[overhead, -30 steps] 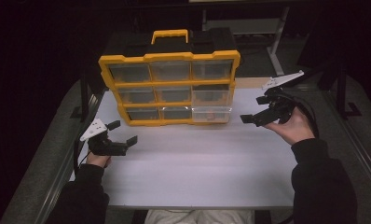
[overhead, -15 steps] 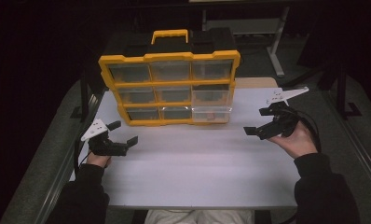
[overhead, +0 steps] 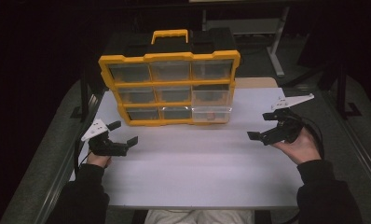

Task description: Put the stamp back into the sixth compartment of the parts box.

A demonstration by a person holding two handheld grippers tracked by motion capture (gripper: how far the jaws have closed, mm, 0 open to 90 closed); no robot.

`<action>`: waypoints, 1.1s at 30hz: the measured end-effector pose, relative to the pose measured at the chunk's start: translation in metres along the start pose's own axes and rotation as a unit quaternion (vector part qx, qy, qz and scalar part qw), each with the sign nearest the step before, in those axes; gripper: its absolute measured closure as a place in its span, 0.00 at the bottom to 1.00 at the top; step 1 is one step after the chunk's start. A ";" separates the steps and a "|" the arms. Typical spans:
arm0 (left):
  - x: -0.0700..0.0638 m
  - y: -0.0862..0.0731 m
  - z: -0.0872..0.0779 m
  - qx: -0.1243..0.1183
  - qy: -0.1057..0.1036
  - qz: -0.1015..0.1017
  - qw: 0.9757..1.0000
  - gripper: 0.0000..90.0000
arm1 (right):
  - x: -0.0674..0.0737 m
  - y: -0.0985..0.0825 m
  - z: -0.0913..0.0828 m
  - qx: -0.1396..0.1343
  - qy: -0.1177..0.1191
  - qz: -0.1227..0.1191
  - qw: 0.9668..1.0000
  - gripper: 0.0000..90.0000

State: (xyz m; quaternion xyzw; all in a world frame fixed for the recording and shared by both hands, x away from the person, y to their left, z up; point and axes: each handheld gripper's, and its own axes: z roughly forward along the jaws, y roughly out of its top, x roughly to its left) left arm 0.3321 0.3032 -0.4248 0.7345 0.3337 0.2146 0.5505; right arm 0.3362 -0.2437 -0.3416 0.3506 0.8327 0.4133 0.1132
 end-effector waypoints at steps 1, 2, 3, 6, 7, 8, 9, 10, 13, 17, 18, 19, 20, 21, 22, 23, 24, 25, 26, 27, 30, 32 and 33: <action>0.000 0.000 0.000 0.000 0.000 0.000 1.000 0.00 | 0.000 -0.001 0.000 0.000 0.001 0.000 1.000 0.00; 0.000 0.000 0.000 0.001 0.000 0.000 1.000 0.00 | 0.001 -0.003 0.000 0.000 0.000 0.000 1.000 0.00; 0.000 0.000 0.000 0.001 0.000 0.001 1.000 0.00 | 0.001 -0.004 0.000 0.000 0.001 0.000 1.000 0.00; 0.000 0.000 0.001 0.003 0.000 0.001 1.000 0.00 | 0.002 -0.009 0.000 0.000 0.002 0.001 1.000 0.00; 0.000 0.000 0.001 0.003 0.000 0.001 1.000 0.00 | 0.003 -0.011 0.000 0.001 0.002 0.000 1.000 0.00; 0.000 0.000 0.001 0.004 0.001 0.003 1.000 0.00 | 0.003 -0.012 0.001 0.004 0.000 0.000 1.000 0.00; -0.001 0.000 0.001 0.004 0.001 0.003 1.000 0.00 | 0.003 -0.014 0.001 0.005 -0.001 0.000 1.000 0.00; 0.000 -0.001 0.001 0.006 0.000 0.005 1.000 0.00 | 0.002 -0.016 0.001 0.004 -0.002 0.001 1.000 0.00; -0.001 -0.001 0.001 0.008 -0.001 0.006 1.000 0.00 | 0.000 -0.022 0.002 0.007 -0.004 0.006 1.000 0.00; -0.001 -0.001 0.002 0.009 -0.001 0.007 1.000 0.00 | -0.001 -0.031 0.002 0.006 -0.004 0.015 1.000 0.00; -0.001 -0.001 0.002 0.010 -0.001 0.007 1.000 0.00 | -0.001 -0.034 0.002 0.005 -0.005 0.017 1.000 0.00; -0.001 -0.001 0.002 0.009 -0.001 0.007 1.000 0.00 | -0.001 -0.036 0.002 0.003 -0.005 0.018 1.000 0.00; -0.001 -0.001 0.002 0.009 -0.001 0.007 1.000 0.00 | 0.000 -0.039 0.002 0.002 -0.011 0.019 1.000 0.00; -0.001 -0.001 0.002 0.009 -0.001 0.007 1.000 0.00 | 0.001 -0.042 0.002 -0.001 -0.018 0.016 1.000 0.00; -0.001 -0.001 0.002 0.008 -0.002 0.008 1.000 0.00 | 0.003 -0.048 0.001 -0.005 -0.020 0.019 1.000 0.00; -0.001 -0.001 0.002 0.009 -0.002 0.008 1.000 0.00 | 0.003 -0.048 0.001 -0.005 -0.020 0.019 1.000 0.00; -0.001 -0.001 0.002 0.009 -0.002 0.008 1.000 0.00 | 0.003 -0.051 0.000 -0.004 -0.021 0.020 1.000 0.00; -0.001 -0.001 0.002 0.009 -0.002 0.008 1.000 0.00 | 0.003 -0.054 -0.001 -0.006 -0.023 0.022 0.999 0.00; -0.001 -0.001 0.002 0.008 -0.002 0.007 1.000 0.00 | 0.003 -0.058 -0.002 -0.008 -0.023 0.027 0.999 0.00; -0.002 -0.001 0.002 0.008 -0.002 0.007 1.000 0.00 | 0.003 -0.060 -0.004 -0.008 -0.023 0.030 0.999 0.00; -0.002 -0.001 0.002 0.008 -0.002 0.008 1.000 0.00 | 0.001 -0.069 -0.007 -0.011 -0.026 0.038 0.999 0.00; -0.002 -0.001 0.002 0.008 -0.002 0.008 1.000 0.00 | 0.001 -0.074 -0.008 -0.011 -0.030 0.044 0.999 0.00; -0.002 -0.001 0.002 0.008 -0.001 0.007 1.000 0.00 | 0.001 -0.077 -0.009 -0.013 -0.032 0.047 0.998 0.00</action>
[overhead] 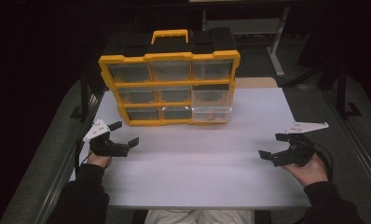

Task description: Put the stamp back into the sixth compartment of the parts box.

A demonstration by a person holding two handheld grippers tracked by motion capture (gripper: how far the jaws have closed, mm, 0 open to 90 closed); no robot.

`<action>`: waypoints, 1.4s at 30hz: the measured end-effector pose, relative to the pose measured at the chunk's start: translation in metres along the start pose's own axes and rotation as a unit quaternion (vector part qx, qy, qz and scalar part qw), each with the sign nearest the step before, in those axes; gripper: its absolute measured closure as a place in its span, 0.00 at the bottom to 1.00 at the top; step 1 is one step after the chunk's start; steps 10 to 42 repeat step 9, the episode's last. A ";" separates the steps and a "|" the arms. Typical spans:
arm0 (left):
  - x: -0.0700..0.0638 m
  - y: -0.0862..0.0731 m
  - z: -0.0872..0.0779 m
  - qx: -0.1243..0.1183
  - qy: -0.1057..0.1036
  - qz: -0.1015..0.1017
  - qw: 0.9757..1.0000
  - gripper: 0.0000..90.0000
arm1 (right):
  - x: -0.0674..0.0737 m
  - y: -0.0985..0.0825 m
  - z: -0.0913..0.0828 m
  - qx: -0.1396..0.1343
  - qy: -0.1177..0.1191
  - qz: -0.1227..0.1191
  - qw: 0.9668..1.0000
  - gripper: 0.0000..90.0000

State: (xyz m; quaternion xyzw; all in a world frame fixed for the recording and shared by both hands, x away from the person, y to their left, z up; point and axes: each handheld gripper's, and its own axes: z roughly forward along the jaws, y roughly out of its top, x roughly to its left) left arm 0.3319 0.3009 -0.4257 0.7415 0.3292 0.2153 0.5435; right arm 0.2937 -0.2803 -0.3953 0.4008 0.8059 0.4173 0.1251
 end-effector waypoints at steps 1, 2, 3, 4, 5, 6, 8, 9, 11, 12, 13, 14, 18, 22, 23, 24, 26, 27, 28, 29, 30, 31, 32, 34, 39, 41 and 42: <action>0.000 0.000 0.000 0.000 0.001 0.000 1.000 0.00 | 0.000 -0.006 -0.001 -0.007 -0.005 0.005 1.000 0.00; 0.000 0.000 -0.001 -0.001 0.001 0.000 1.000 0.00 | 0.000 -0.008 -0.002 -0.010 -0.008 0.006 1.000 0.00; 0.000 0.000 -0.001 -0.001 0.001 0.000 1.000 0.00 | 0.000 -0.010 -0.003 -0.011 -0.012 0.006 1.000 0.00; 0.000 0.000 -0.001 -0.001 0.002 0.000 1.000 0.00 | 0.000 -0.010 -0.003 -0.011 -0.012 0.006 1.000 0.00; 0.000 0.000 -0.002 -0.002 0.002 0.000 1.000 0.00 | 0.000 -0.012 -0.004 -0.014 -0.013 0.010 1.000 0.00; 0.000 0.001 -0.002 -0.002 0.002 0.000 1.000 0.00 | 0.001 -0.014 -0.005 -0.017 -0.013 0.012 1.000 0.00; -0.001 0.001 -0.002 -0.003 0.002 0.001 1.000 0.00 | 0.001 -0.018 -0.007 -0.019 -0.017 0.016 1.000 0.00; -0.001 0.001 -0.002 -0.004 0.002 0.001 1.000 0.00 | 0.001 -0.020 -0.007 -0.019 -0.017 0.018 1.000 0.00; -0.001 0.001 -0.002 -0.004 0.002 0.001 1.000 0.00 | 0.001 -0.020 -0.007 -0.019 -0.017 0.018 1.000 0.00; -0.001 0.001 -0.002 -0.004 0.002 0.001 1.000 0.00 | 0.001 -0.020 -0.007 -0.019 -0.017 0.018 1.000 0.00; -0.001 0.001 -0.002 -0.004 0.002 0.001 1.000 0.00 | 0.001 -0.020 -0.007 -0.019 -0.017 0.018 1.000 0.00; -0.001 0.001 -0.002 -0.004 0.002 0.001 1.000 0.00 | 0.001 -0.020 -0.007 -0.019 -0.017 0.018 1.000 0.00; -0.001 0.001 -0.002 -0.004 0.002 0.001 1.000 0.00 | 0.001 -0.020 -0.007 -0.019 -0.017 0.018 1.000 0.00; -0.001 0.001 -0.002 -0.004 0.002 0.001 1.000 0.00 | 0.001 -0.020 -0.007 -0.019 -0.017 0.018 1.000 0.00; -0.001 0.001 -0.002 -0.004 0.002 0.001 1.000 0.00 | 0.001 -0.020 -0.007 -0.019 -0.017 0.018 1.000 0.00; -0.001 0.001 -0.002 -0.004 0.002 0.001 1.000 0.00 | 0.001 -0.020 -0.007 -0.019 -0.017 0.018 1.000 0.00; -0.001 0.001 -0.002 -0.004 0.002 0.001 1.000 0.00 | 0.001 -0.020 -0.007 -0.019 -0.017 0.018 1.000 0.00; -0.001 0.001 -0.002 -0.004 0.002 0.001 1.000 0.00 | 0.001 -0.020 -0.007 -0.019 -0.017 0.018 1.000 0.00; -0.001 0.001 -0.002 -0.004 0.002 0.001 1.000 0.00 | 0.001 -0.020 -0.007 -0.019 -0.017 0.018 1.000 0.00; -0.001 0.001 -0.002 -0.004 0.002 0.001 1.000 0.00 | 0.001 -0.020 -0.007 -0.019 -0.017 0.018 1.000 0.00; -0.001 0.001 -0.002 -0.004 0.002 0.001 1.000 0.00 | 0.001 -0.020 -0.007 -0.019 -0.017 0.018 1.000 0.00; -0.001 0.001 -0.002 -0.004 0.002 0.001 1.000 0.00 | 0.001 -0.020 -0.007 -0.019 -0.017 0.018 1.000 0.00; -0.001 0.001 -0.002 -0.004 0.002 0.001 1.000 0.00 | 0.001 -0.020 -0.007 -0.019 -0.017 0.018 1.000 0.00; -0.001 0.001 -0.002 -0.004 0.002 0.001 1.000 0.00 | 0.001 -0.020 -0.007 -0.019 -0.017 0.018 1.000 0.00; -0.001 0.001 -0.002 -0.004 0.002 0.001 1.000 0.00 | 0.001 -0.020 -0.007 -0.019 -0.017 0.018 1.000 0.00; -0.001 0.001 -0.002 -0.004 0.002 0.001 1.000 0.00 | 0.001 -0.020 -0.007 -0.019 -0.017 0.018 1.000 0.00; -0.001 0.001 -0.002 -0.004 0.002 0.001 1.000 0.00 | 0.001 -0.020 -0.007 -0.019 -0.017 0.018 1.000 0.00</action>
